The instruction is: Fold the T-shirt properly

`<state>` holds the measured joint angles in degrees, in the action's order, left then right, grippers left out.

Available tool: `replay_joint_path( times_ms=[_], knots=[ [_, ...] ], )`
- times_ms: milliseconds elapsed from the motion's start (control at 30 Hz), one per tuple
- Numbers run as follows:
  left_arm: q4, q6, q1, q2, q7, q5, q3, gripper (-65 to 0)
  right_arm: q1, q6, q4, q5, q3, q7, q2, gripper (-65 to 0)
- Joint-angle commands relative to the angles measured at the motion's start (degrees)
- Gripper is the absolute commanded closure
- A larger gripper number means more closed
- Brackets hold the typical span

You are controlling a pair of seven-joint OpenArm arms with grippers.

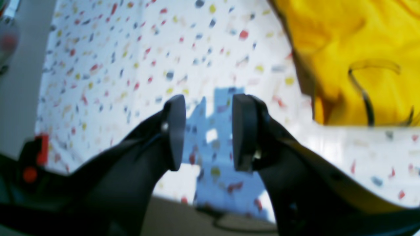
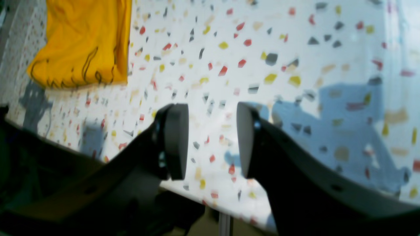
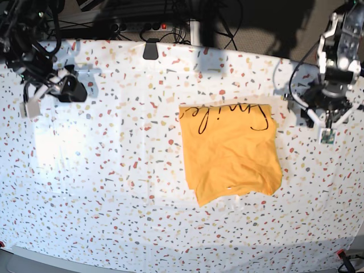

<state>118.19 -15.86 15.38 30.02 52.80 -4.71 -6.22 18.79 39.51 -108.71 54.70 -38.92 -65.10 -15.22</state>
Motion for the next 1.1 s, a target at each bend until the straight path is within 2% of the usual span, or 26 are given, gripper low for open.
replay_joint_path(
  times_ms=[0, 100, 200, 267, 367, 500, 600, 767, 833, 900, 1000, 1067],
  knots=[
    [1.99, -0.13, 1.57, 0.81, -0.7, 0.81, 1.66, -23.0, 1.57, 0.49, -1.92, 2.47, -1.03, -0.11, -0.76, -24.4],
    [3.87, -0.13, 7.87, 0.79, -0.7, 0.79, 5.49, -23.0, 7.17, 0.49, -4.33, 4.68, -3.32, -1.44, 0.09, -24.4],
    [3.93, -0.09, 14.34, 0.79, -0.87, 0.79, 8.94, -23.0, 12.02, 0.49, -5.25, 4.63, -5.11, -1.4, 2.29, -24.4],
    [3.89, 0.07, 18.64, 0.76, -2.16, 0.79, 10.64, -23.0, 14.67, 0.49, -5.22, 3.52, -5.84, -0.92, 4.26, -24.4],
    [3.02, 0.09, 24.22, -0.66, -5.03, 0.87, 12.13, -23.0, 18.29, 0.49, -5.01, -0.9, -5.97, 2.73, 7.02, -24.4],
    [-3.74, 1.27, 27.54, -2.91, -7.41, 1.14, 12.15, -23.0, 21.9, 0.49, -3.23, -7.04, -5.97, 8.2, 9.07, -24.4],
    [-13.4, 1.84, 28.3, -3.85, -10.71, -0.02, 12.07, -23.0, 23.39, 0.49, 1.51, -7.13, -5.97, 8.55, 9.05, -24.4],
    [-31.26, 5.57, 26.62, -6.16, -16.98, 0.15, 12.04, -23.0, 24.09, 0.49, 15.34, -6.78, -5.81, 10.45, 8.48, -24.4],
    [-37.42, 7.85, 24.72, -7.34, -18.84, 0.15, 12.07, -23.0, 24.06, 0.49, 22.71, -6.75, -4.92, 12.2, 7.15, -24.4],
    [-43.04, 8.0, 22.51, -8.57, -20.61, 0.11, 12.07, -23.0, 23.8, 0.49, 30.75, -7.28, -3.21, 13.81, 4.9, -24.4],
    [-50.93, 8.74, 19.47, -10.23, -26.1, 0.11, 12.07, -23.0, 22.16, 0.49, 42.07, -14.16, 0.72, 21.07, 0.96, -24.4],
    [-56.17, 12.48, 17.0, -10.95, -29.03, -0.39, 12.07, -23.0, 20.11, 0.49, 48.37, -20.24, 3.48, 27.08, -1.33, -24.4]
  ],
)
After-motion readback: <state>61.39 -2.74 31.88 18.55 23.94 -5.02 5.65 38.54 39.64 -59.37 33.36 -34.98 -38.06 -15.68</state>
